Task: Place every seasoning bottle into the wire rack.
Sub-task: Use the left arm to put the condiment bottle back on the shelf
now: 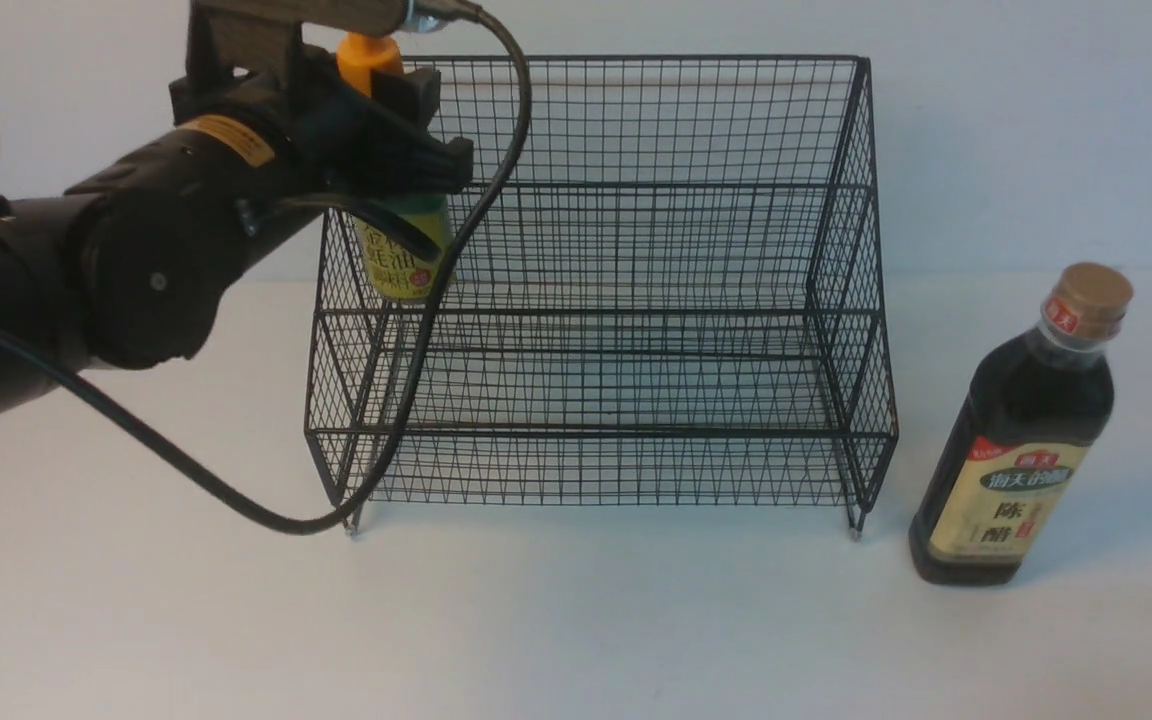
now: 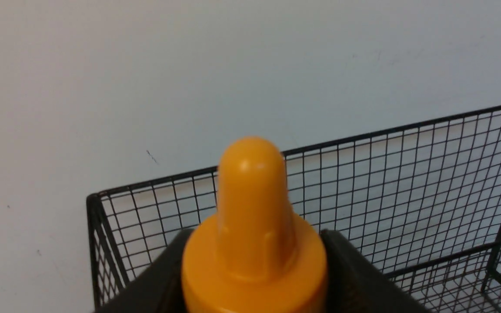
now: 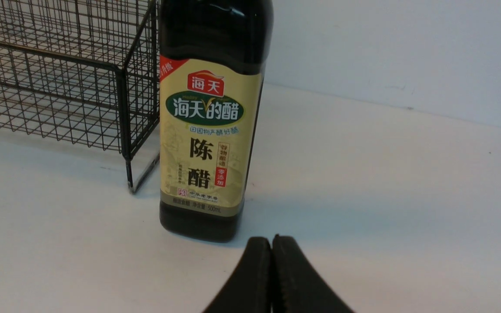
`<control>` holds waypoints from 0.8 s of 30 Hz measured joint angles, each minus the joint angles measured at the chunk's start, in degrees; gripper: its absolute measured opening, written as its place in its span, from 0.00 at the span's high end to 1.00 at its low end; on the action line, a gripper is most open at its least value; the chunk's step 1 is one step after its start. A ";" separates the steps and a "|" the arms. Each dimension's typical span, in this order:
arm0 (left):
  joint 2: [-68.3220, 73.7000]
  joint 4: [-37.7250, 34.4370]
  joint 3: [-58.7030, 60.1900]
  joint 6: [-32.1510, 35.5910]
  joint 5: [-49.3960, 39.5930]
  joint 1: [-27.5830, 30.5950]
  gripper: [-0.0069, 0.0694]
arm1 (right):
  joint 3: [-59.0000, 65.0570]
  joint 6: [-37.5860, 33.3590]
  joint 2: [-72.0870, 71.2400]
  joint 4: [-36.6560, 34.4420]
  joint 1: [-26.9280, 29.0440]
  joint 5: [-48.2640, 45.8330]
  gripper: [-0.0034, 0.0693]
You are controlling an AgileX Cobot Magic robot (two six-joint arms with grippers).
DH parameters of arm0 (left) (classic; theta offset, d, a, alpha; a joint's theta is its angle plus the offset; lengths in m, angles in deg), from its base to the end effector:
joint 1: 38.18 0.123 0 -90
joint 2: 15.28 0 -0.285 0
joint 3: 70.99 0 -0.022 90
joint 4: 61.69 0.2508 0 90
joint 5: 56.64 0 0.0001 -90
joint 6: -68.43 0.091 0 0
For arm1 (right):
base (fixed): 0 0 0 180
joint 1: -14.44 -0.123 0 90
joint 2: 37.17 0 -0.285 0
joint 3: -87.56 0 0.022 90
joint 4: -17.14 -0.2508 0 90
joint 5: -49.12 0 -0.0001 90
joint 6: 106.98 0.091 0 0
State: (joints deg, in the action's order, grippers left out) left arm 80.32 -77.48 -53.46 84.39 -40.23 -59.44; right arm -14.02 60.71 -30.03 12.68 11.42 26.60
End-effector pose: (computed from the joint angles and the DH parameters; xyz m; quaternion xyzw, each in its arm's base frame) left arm 0.3353 -0.1230 0.3167 0.1185 0.7412 -0.0889 0.6547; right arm 0.0518 0.0055 0.1715 -0.0877 0.8043 -0.0145 0.5875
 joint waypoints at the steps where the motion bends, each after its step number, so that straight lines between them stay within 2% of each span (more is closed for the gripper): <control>1: 0.58 0.00 0.00 0.00 0.42 0.00 0.50 | 0.00 0.00 0.00 0.00 0.00 0.00 0.97; 14: 4.93 0.00 -1.15 0.05 6.87 0.00 0.50 | 0.00 0.00 0.00 0.00 0.00 0.00 0.97; 24: 6.08 -0.19 -0.88 1.18 8.02 0.00 0.50 | 0.00 0.00 0.00 0.00 0.00 0.00 0.97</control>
State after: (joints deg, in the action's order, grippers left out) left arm 86.40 -77.67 -54.34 85.57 -32.21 -59.44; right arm -14.02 60.71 -30.03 12.68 11.42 26.60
